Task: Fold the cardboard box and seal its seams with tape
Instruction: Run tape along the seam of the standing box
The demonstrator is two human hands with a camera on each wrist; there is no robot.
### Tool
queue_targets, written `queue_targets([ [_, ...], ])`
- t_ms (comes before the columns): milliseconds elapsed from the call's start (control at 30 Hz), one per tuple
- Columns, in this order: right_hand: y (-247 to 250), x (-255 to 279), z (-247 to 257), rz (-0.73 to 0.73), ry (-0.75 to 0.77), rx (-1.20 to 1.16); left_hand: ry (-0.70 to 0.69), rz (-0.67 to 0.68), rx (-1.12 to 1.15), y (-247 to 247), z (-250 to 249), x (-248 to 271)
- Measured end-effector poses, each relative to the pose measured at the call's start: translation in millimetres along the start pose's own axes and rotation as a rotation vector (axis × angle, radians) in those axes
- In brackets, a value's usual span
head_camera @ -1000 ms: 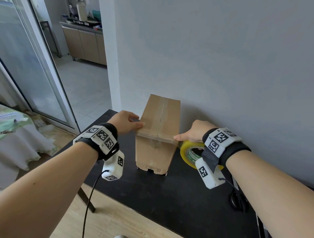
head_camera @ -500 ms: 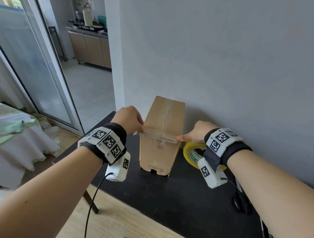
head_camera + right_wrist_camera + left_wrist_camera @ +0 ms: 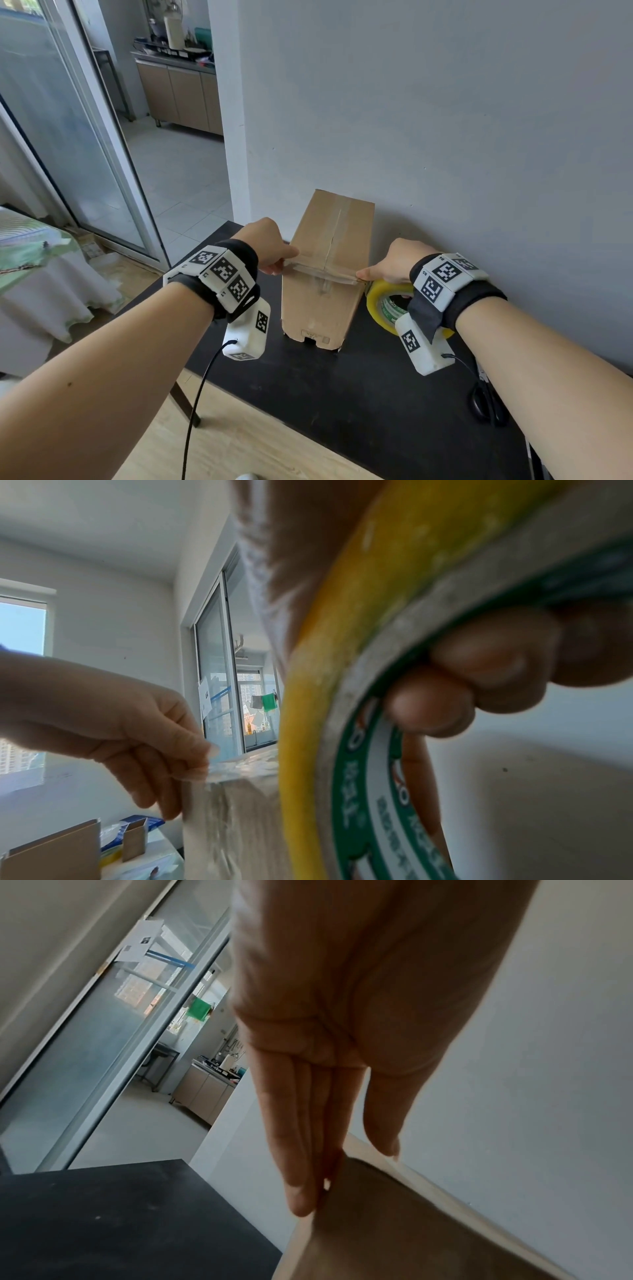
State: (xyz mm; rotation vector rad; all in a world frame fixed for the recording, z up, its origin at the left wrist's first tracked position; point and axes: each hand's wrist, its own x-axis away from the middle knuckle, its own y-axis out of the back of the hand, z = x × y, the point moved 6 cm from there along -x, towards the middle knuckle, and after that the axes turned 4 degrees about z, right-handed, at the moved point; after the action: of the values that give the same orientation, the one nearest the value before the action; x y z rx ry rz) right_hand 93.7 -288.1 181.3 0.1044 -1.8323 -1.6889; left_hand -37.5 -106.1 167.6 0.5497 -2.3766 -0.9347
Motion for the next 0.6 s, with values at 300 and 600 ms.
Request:
queue_targets([
  [300, -5, -3, -8, 0.016, 0.003, -0.070, 0.005, 0.003, -0.516, 7, -11, -1],
  [600, -16, -9, -20, 0.064, 0.052, -0.176, -0.195, 0.204, -0.319, -42, -56, -22],
])
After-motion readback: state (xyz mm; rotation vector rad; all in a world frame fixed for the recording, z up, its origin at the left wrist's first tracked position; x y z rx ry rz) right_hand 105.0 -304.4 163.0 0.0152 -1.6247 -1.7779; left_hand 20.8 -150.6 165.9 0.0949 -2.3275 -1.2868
